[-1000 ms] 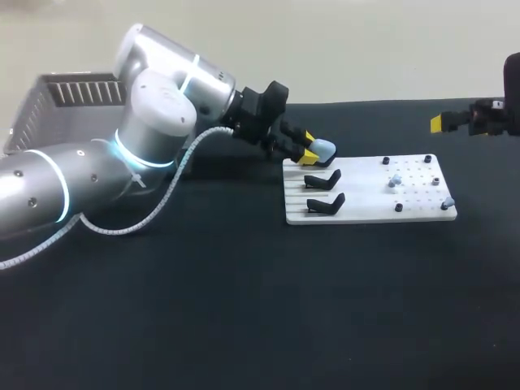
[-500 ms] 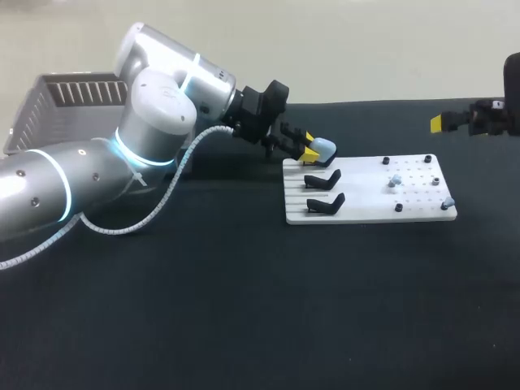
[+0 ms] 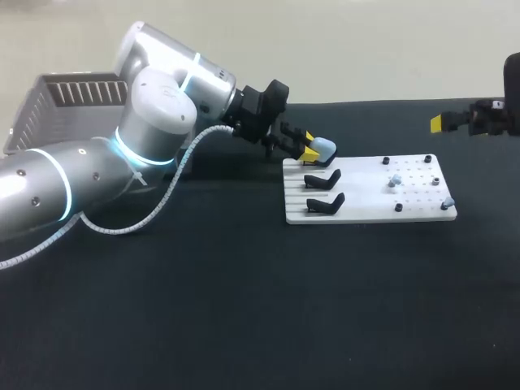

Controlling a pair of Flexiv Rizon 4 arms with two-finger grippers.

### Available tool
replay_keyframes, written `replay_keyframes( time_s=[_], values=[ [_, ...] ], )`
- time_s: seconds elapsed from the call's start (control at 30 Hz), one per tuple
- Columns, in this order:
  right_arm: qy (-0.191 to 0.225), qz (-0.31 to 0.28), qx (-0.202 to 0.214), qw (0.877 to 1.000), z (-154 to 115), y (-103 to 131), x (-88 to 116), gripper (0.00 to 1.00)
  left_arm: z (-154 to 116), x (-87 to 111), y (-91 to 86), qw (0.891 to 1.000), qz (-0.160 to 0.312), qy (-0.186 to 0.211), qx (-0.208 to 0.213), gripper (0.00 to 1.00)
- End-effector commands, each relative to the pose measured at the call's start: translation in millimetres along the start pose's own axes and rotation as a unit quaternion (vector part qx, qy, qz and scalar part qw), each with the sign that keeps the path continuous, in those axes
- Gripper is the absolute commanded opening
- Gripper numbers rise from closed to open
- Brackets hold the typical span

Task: Pick up each earbud case from the left stands, insert the matching earbuds, close the lid, and place the case in the box.

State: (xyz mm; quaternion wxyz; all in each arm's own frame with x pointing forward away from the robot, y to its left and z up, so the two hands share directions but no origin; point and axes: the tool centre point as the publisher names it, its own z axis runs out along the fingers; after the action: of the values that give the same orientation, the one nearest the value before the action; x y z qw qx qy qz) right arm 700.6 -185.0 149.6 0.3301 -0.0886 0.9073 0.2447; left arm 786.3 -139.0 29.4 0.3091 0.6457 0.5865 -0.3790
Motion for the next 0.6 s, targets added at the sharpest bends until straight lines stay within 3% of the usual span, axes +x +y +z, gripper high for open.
replay_keyframes(
  time_s=[0.03,0.6],
  values=[
    [0.0,0.0,0.0,1.0,-0.4,0.0,0.2,1.0,0.6,1.1,2.8,1.0,0.001,0.0,0.002,0.0],
    [0.0,0.0,0.0,1.0,-0.4,0.0,0.2,1.0,-12.9,-9.0,-1.2,1.0,0.015,-0.01,-0.014,0.0]
  ],
)
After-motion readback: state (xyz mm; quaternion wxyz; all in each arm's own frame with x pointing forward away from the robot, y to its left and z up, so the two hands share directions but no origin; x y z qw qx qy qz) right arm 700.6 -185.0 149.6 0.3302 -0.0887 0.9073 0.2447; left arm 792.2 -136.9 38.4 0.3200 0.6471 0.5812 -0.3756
